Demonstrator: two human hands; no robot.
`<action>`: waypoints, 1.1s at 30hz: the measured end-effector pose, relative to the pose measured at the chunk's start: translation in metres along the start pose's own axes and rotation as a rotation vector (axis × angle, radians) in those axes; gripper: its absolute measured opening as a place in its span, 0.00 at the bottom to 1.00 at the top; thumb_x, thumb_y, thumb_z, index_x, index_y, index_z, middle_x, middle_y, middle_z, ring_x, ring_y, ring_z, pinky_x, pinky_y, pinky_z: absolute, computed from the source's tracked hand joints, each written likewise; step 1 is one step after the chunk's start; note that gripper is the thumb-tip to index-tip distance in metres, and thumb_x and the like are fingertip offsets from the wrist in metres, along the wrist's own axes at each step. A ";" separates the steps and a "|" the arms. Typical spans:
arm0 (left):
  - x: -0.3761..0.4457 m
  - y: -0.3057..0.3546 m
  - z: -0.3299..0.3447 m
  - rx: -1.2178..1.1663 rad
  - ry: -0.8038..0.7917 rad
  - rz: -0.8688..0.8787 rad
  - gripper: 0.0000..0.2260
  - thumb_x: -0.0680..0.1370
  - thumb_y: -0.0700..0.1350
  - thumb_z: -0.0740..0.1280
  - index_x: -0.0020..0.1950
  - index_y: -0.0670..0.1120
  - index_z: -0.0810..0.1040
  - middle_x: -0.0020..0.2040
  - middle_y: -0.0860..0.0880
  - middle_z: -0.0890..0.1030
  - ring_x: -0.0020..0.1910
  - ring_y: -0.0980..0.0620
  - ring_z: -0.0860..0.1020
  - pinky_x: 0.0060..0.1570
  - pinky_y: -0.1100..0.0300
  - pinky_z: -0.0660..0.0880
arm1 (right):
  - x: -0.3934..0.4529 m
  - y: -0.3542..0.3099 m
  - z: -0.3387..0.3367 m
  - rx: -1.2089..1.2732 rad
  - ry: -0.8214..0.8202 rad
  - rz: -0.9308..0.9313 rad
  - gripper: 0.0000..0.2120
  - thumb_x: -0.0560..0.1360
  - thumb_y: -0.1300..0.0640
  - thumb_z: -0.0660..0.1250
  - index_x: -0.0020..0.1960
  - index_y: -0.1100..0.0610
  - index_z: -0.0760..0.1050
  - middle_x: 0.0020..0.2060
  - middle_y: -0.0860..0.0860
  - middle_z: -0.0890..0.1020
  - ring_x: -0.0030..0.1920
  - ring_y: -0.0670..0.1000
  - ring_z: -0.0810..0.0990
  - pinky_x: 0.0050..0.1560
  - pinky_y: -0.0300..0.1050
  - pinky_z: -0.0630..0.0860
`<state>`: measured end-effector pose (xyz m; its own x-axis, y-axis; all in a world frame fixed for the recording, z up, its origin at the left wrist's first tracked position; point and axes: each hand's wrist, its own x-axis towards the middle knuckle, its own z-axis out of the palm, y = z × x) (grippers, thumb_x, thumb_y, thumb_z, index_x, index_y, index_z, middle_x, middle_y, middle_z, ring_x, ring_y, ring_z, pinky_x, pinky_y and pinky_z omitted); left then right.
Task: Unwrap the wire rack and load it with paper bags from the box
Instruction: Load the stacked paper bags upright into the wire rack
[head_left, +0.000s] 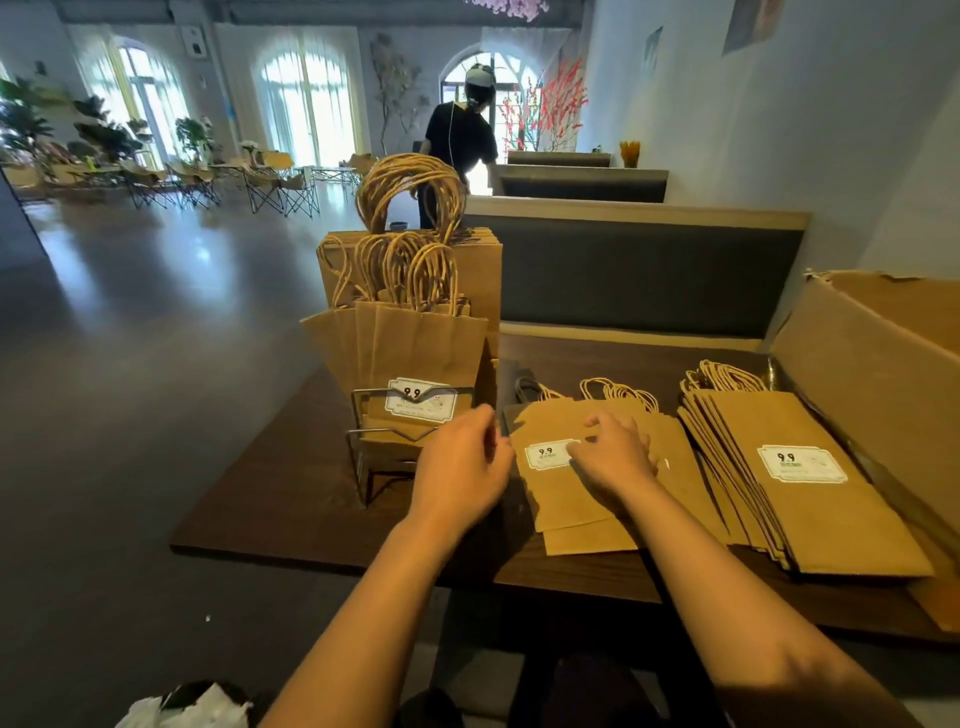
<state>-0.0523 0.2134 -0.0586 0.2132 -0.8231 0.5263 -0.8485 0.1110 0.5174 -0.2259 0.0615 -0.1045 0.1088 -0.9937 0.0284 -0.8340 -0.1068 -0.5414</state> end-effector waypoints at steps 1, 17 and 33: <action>-0.004 0.003 0.012 -0.003 -0.037 0.011 0.07 0.80 0.47 0.66 0.43 0.50 0.72 0.38 0.54 0.75 0.38 0.55 0.74 0.36 0.55 0.72 | -0.001 0.007 -0.002 -0.068 -0.020 0.032 0.23 0.73 0.40 0.71 0.65 0.42 0.70 0.69 0.53 0.70 0.70 0.61 0.67 0.68 0.61 0.67; -0.012 0.009 0.107 -0.278 -0.373 -0.489 0.16 0.78 0.46 0.70 0.65 0.48 0.74 0.61 0.48 0.77 0.60 0.47 0.76 0.62 0.52 0.74 | -0.010 0.048 0.003 -0.132 0.032 -0.010 0.42 0.69 0.33 0.73 0.76 0.49 0.65 0.71 0.53 0.71 0.71 0.59 0.69 0.66 0.55 0.72; -0.005 0.005 0.099 -1.074 -0.202 -0.803 0.11 0.76 0.41 0.71 0.57 0.43 0.76 0.48 0.46 0.79 0.42 0.52 0.76 0.43 0.59 0.75 | -0.014 0.041 -0.002 0.645 0.106 0.152 0.36 0.70 0.56 0.80 0.73 0.48 0.67 0.61 0.47 0.77 0.61 0.52 0.78 0.61 0.57 0.78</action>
<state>-0.1059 0.1632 -0.1258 0.3138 -0.9220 -0.2267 0.2889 -0.1348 0.9478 -0.2628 0.0707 -0.1260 -0.0655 -0.9976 -0.0236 -0.3415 0.0446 -0.9388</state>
